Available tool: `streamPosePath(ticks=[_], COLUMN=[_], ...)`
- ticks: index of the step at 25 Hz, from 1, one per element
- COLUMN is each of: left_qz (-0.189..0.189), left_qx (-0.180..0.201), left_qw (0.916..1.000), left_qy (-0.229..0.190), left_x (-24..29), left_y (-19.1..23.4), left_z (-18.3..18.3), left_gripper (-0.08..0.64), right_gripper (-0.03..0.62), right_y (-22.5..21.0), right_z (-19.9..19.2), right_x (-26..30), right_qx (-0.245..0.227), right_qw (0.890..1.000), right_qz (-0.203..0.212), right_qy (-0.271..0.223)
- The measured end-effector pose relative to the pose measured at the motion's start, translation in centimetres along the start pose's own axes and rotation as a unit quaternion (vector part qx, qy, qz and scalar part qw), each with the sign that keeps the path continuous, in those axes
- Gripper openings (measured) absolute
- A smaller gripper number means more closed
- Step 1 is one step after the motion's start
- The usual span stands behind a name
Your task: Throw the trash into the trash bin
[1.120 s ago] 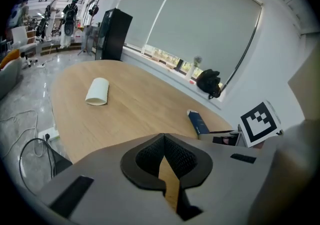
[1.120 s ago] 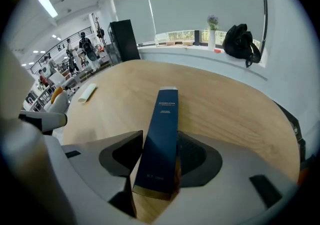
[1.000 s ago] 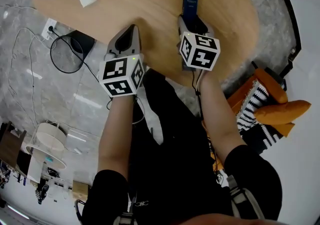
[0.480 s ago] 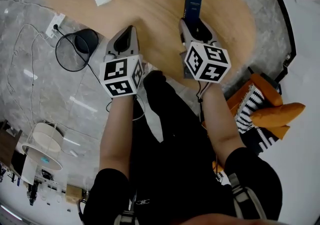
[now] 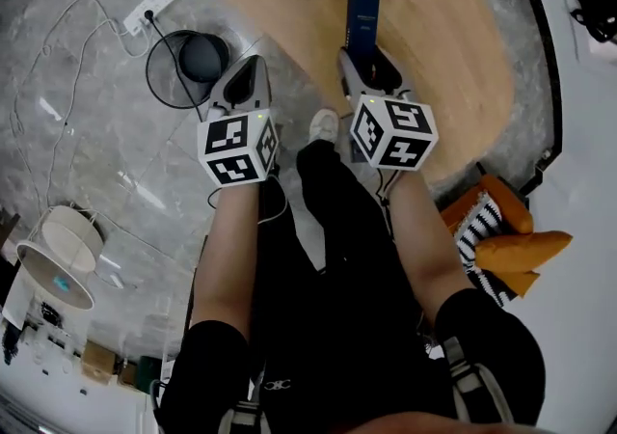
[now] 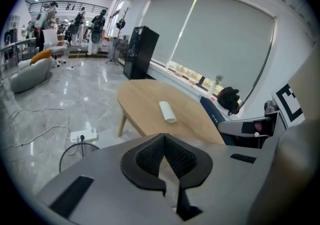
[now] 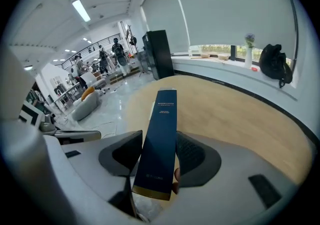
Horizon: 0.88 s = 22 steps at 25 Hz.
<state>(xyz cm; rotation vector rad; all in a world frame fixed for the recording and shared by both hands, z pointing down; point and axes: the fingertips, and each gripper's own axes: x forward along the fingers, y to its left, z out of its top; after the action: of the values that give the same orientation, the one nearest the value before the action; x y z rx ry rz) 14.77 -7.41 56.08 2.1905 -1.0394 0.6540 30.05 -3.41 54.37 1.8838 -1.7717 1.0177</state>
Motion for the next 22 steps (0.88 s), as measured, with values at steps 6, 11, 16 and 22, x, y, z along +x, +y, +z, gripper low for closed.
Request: streamPosePath(ticks=[6,11,16,22], left_qz=[0.061,0.098,0.125,0.119], left_qx=[-0.056,-0.083,-0.121,-0.134], left_qw=[0.9966,0.9917,0.9847,0.9835], left_qy=[-0.005,0.003,0.007,0.021], left_x=[-5.5,-9.5,-12.4,-12.0], left_y=[12.3,21.0,27.3,31.4], left_z=[-1.9,-4.4,-7.3,-11.4], left_gripper=[0.012,0.012,0.012,0.012], right_gripper=[0.198,0.198,0.198,0.198], right_y=[14.4,24.4,30.5,33.2], right_z=[-2.5,-6.9,-13.3,-19.1], right_x=[4.3,8.1,11.9,17.3], right_qx=[-0.057,-0.107,-0.140,-0.213], right_qw=[0.994,0.981,0.959,0.932], right_qz=[0.079,0.131,0.165,0.167], right_qy=[0.044,0.093,0.184,0.243])
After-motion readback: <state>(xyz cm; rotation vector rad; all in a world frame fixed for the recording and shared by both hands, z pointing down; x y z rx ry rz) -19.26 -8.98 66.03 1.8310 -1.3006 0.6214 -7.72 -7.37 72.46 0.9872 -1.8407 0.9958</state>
